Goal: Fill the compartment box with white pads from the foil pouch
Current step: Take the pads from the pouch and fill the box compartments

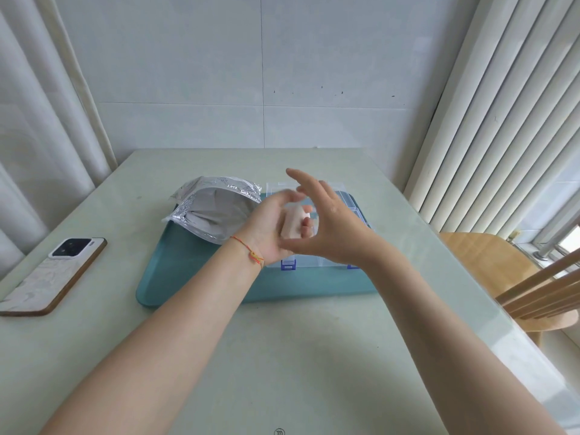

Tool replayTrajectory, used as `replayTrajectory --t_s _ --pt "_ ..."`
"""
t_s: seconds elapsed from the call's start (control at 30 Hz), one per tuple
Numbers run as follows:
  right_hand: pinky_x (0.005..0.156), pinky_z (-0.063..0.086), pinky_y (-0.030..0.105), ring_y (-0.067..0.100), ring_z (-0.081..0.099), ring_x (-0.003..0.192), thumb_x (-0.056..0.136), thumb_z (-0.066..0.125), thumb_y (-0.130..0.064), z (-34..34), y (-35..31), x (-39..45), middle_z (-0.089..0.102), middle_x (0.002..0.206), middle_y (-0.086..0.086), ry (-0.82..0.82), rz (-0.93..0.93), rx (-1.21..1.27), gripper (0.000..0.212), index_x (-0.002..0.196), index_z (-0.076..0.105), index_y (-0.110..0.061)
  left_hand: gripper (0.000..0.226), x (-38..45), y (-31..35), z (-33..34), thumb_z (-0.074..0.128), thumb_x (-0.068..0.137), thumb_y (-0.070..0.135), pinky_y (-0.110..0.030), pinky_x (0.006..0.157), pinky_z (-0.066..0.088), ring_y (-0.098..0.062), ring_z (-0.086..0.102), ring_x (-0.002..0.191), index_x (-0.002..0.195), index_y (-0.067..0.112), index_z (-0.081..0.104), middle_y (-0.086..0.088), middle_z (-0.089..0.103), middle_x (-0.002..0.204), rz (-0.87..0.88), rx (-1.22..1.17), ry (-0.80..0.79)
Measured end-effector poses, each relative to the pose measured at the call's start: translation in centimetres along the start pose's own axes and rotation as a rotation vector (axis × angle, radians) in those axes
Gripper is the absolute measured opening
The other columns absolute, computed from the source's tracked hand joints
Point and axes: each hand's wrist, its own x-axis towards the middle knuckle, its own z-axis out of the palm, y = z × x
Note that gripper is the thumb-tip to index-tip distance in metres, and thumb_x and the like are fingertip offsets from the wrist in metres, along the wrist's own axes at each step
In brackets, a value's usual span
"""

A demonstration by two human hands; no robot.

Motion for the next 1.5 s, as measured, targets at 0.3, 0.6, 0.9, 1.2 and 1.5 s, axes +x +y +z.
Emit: replayTrajectory --t_s 0.3,0.6,0.9,1.2,1.5 --pt "0.070 0.046 0.025 -0.001 0.049 0.078 0.084 0.070 -0.038 -0.5 -0.4 0.3 0.045 0.121 0.007 0.262 0.442 0.122 0.067 0.136 0.032 -0.018 0.071 0.7 -0.2 1.6 0.041 0.094 0.062 -0.028 0.057 0.032 -0.016 0.045 0.055 0.142 0.011 0.038 -0.003 0.053 0.071 0.117 0.051 0.050" --pt "0.063 0.055 0.021 0.026 0.070 0.080 0.086 0.062 -0.005 -2.9 1.5 -0.2 0.063 0.084 0.003 0.359 0.523 0.366 0.041 0.123 0.047 -0.012 0.060 1.5 -0.4 2.6 0.045 0.096 0.052 -0.030 0.071 0.049 -0.022 0.064 0.086 0.136 0.009 0.049 -0.009 0.068 0.100 0.201 0.124 0.054" --pt "0.082 0.050 0.032 0.012 0.058 0.093 0.083 0.070 -0.025 -3.9 2.3 -1.1 0.063 0.097 -0.006 0.262 0.316 0.016 0.027 0.108 0.061 -0.021 0.025 1.8 -1.0 4.1 0.048 0.097 0.015 -0.036 0.081 0.059 -0.019 0.069 0.081 0.114 0.004 0.063 -0.010 0.071 0.097 0.065 0.177 -0.152" --pt "0.103 0.028 0.038 0.016 0.028 0.131 0.068 0.080 -0.051 -4.6 3.4 -1.3 0.041 0.133 -0.007 0.074 0.070 -0.429 0.072 0.129 0.050 -0.028 0.013 2.5 -1.0 5.4 0.054 0.094 0.012 -0.018 0.050 0.044 -0.008 0.049 0.054 0.085 0.022 0.054 0.003 0.049 0.063 0.035 0.273 -0.061" --pt "0.102 0.042 0.029 0.008 0.052 0.119 0.089 0.066 -0.030 -8.1 5.4 -0.5 0.057 0.126 -0.008 -0.031 0.386 0.188 0.032 0.121 0.064 -0.025 0.025 4.4 -0.4 5.6 0.052 0.092 0.046 -0.022 0.046 0.009 -0.010 0.016 0.053 0.086 0.022 0.054 0.006 0.034 0.059 0.033 0.340 -0.195"
